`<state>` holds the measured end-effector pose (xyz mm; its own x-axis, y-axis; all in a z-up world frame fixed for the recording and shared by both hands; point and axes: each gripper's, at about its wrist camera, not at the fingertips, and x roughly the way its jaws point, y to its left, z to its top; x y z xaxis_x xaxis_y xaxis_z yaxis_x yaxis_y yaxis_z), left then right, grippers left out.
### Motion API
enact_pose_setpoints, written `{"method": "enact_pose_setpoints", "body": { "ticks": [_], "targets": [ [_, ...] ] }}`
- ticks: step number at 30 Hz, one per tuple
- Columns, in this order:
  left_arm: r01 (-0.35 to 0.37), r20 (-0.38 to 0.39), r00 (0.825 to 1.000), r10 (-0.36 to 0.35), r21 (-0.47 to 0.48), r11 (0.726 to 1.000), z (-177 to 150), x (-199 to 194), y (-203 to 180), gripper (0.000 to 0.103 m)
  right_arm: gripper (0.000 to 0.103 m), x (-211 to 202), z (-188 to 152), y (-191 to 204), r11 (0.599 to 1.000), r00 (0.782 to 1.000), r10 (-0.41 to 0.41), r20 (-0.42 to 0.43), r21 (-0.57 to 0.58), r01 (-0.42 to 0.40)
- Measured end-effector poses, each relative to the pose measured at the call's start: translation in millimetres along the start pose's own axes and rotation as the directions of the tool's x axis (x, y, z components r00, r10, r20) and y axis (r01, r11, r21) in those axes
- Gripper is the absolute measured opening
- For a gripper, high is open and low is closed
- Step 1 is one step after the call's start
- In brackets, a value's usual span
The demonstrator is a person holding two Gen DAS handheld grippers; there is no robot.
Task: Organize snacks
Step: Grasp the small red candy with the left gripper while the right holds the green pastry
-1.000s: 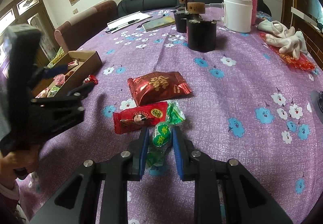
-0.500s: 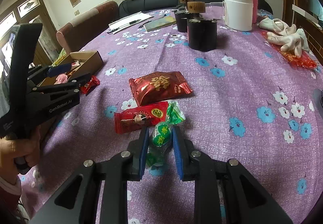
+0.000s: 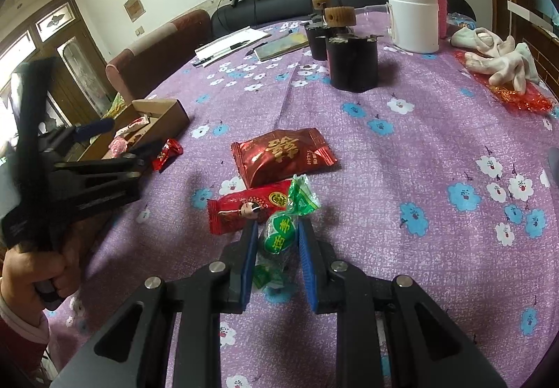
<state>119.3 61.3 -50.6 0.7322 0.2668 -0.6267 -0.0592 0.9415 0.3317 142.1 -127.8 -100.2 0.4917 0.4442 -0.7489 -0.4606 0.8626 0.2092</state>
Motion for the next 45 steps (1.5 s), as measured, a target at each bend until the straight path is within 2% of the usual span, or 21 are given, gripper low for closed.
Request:
{"method": "enact_pose_setpoints", "body": {
  "ticks": [1, 2, 5, 6, 8, 11, 12, 14, 18, 22, 27, 29, 34, 35, 36, 38, 41, 43, 45],
  "targets": [
    [-0.005, 0.022, 1.000, 0.004, 0.023, 1.000, 2, -7, -2, 0.092, 0.022, -1, 0, 0, 1.000, 1.000, 0.003, 0.001, 0.003, -0.003],
    [-0.015, 0.013, 1.000, 0.014, 0.053, 0.998, 4, -8, -4, 0.092, 0.022, -1, 0, -1, 1.000, 1.000, 0.008, 0.000, 0.007, -0.008],
    [0.047, -0.064, 0.997, -0.042, 0.084, 0.995, 9, 2, 0, 0.092, 0.022, 0, -1, 0, 1.000, 1.000, 0.019, -0.004, 0.010, -0.019],
    [0.070, -0.076, 0.995, -0.064, 0.078, 0.995, 11, 4, 2, 0.092, 0.022, -1, -1, 0, 1.000, 1.000, 0.022, -0.004, 0.011, -0.022],
    [0.165, -0.109, 0.981, -0.161, 0.031, 0.986, 14, 9, 10, 0.090, 0.022, -1, -1, 0, 1.000, 1.000, 0.029, -0.004, 0.012, -0.029],
    [0.254, -0.117, 0.960, -0.253, -0.005, 0.967, 16, 8, 15, 0.070, 0.022, -2, -1, 0, 0.999, 0.999, 0.033, 0.000, 0.013, -0.033],
    [0.275, -0.117, 0.955, -0.273, -0.003, 0.961, 15, 7, 14, 0.066, 0.022, -2, -1, 0, 0.999, 0.999, 0.034, 0.001, 0.014, -0.034],
    [0.258, -0.122, 0.960, -0.253, 0.033, 0.966, 13, 6, 8, 0.066, 0.022, -3, 0, -1, 0.999, 0.999, 0.037, 0.002, 0.018, -0.037],
    [0.213, -0.193, 0.963, -0.189, 0.111, 0.971, 2, 20, -7, 0.066, 0.022, -2, 0, -1, 0.999, 0.999, 0.042, -0.001, 0.016, -0.042],
    [0.256, -0.174, 0.957, -0.233, 0.124, 0.959, 1, 14, -13, 0.066, 0.022, 0, -1, -1, 0.999, 0.999, 0.046, -0.007, 0.018, -0.046],
    [0.219, -0.268, 0.945, -0.186, 0.101, 0.970, -3, 40, -12, 0.066, 0.022, -1, -1, -1, 0.999, 0.999, 0.049, -0.006, 0.020, -0.049],
    [0.235, -0.295, 0.933, -0.206, 0.067, 0.970, -3, 47, -9, 0.066, 0.022, -1, 0, -2, 0.999, 0.999, 0.049, -0.004, 0.021, -0.048],
    [0.251, -0.315, 0.922, -0.227, 0.037, 0.967, 0, 52, -5, 0.066, 0.022, -1, 0, -2, 0.998, 0.999, 0.052, -0.010, 0.022, -0.051],
    [0.262, -0.320, 0.916, -0.241, 0.025, 0.965, 2, 53, -5, 0.060, 0.022, 0, 0, -2, 0.998, 0.999, 0.052, -0.011, 0.023, -0.052],
    [0.296, -0.326, 0.903, -0.279, 0.001, 0.955, 3, 53, -4, 0.040, 0.022, 0, 0, -2, 0.998, 0.999, 0.051, -0.012, 0.024, -0.051],
    [0.358, -0.333, 0.875, -0.350, -0.040, 0.933, 4, 52, -6, 0.015, 0.022, 1, -1, -3, 0.999, 0.999, 0.046, -0.014, 0.025, -0.045],
    [0.350, -0.322, 0.887, -0.332, -0.003, 0.937, 3, 46, -15, 0.003, 0.022, 1, -1, -4, 0.999, 0.999, 0.040, -0.015, 0.031, -0.039],
    [0.337, -0.314, 0.894, -0.320, 0.001, 0.941, 0, 42, -20, 0.003, 0.022, 0, -1, -4, 0.999, 0.999, 0.031, -0.013, 0.031, -0.031],
    [0.343, -0.308, 0.891, -0.334, -0.026, 0.939, 0, 42, -20, 0.001, 0.022, 0, -2, -5, 0.999, 1.000, 0.024, -0.013, 0.034, -0.023]
  ]
}}
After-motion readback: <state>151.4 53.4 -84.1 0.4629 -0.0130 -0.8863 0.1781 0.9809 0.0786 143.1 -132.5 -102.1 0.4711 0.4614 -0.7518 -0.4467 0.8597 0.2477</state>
